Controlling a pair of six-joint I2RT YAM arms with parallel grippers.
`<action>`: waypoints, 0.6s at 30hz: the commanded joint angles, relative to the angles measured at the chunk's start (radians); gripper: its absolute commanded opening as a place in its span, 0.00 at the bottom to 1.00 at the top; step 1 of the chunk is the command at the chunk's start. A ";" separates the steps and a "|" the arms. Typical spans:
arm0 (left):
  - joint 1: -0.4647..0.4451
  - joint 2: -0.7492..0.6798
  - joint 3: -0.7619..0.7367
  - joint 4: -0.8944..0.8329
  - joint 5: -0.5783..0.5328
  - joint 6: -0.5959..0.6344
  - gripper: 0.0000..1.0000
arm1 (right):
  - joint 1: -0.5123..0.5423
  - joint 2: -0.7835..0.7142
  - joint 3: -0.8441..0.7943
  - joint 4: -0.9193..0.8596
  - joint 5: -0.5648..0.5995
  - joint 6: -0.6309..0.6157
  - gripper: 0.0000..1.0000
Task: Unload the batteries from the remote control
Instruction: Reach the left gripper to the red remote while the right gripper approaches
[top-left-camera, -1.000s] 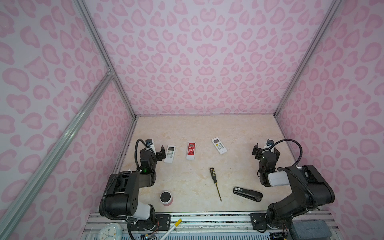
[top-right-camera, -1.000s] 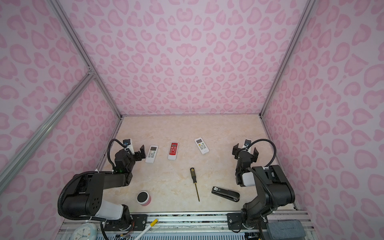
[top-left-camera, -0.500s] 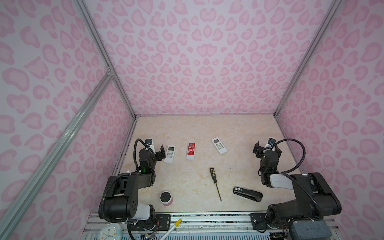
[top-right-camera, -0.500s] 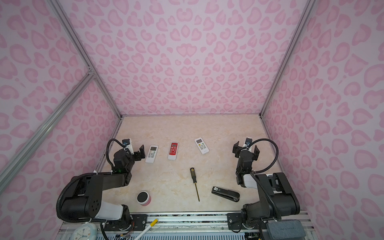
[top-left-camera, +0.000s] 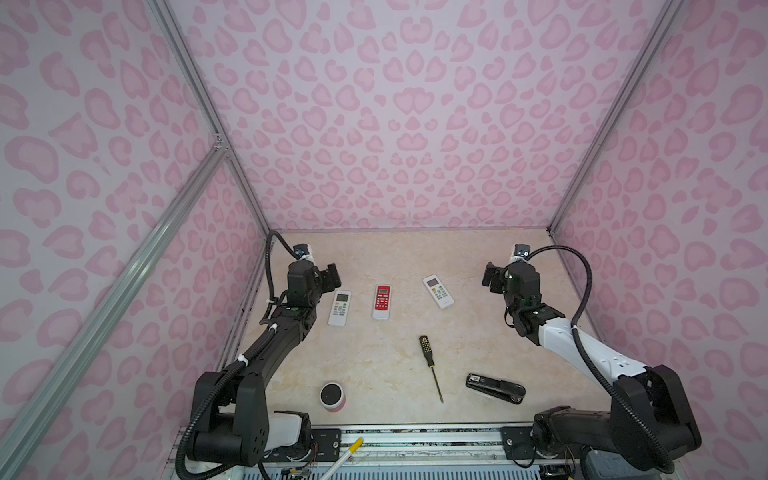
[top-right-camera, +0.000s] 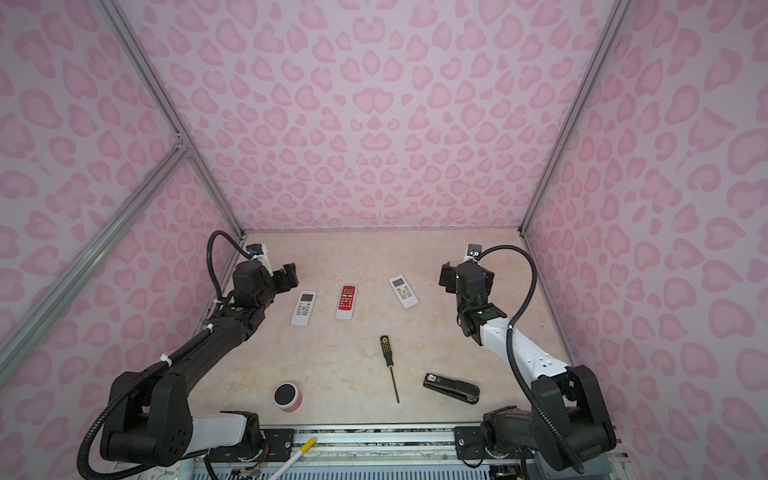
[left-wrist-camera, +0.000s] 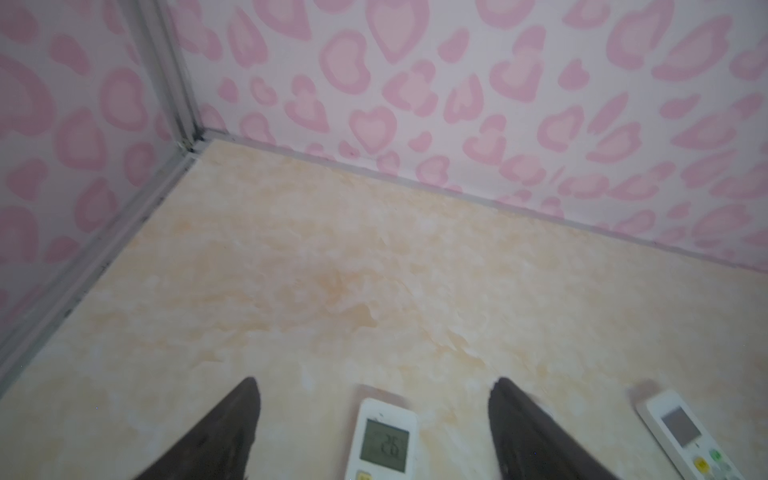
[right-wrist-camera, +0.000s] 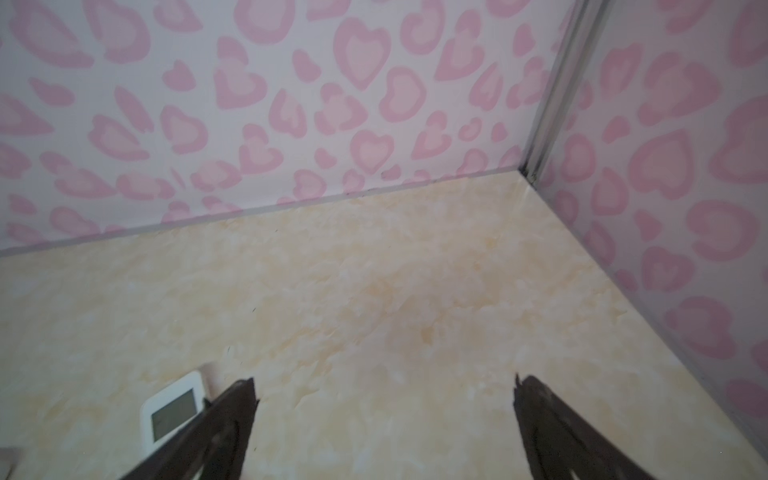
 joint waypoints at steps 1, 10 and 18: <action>-0.102 0.076 0.068 -0.188 -0.060 -0.055 0.89 | 0.069 0.032 0.015 -0.119 -0.078 0.089 0.98; -0.292 0.426 0.314 -0.350 -0.056 -0.089 0.96 | 0.270 0.170 0.019 -0.130 -0.181 0.311 0.96; -0.327 0.559 0.382 -0.385 -0.054 -0.112 0.96 | 0.404 0.293 0.070 -0.106 -0.250 0.389 0.96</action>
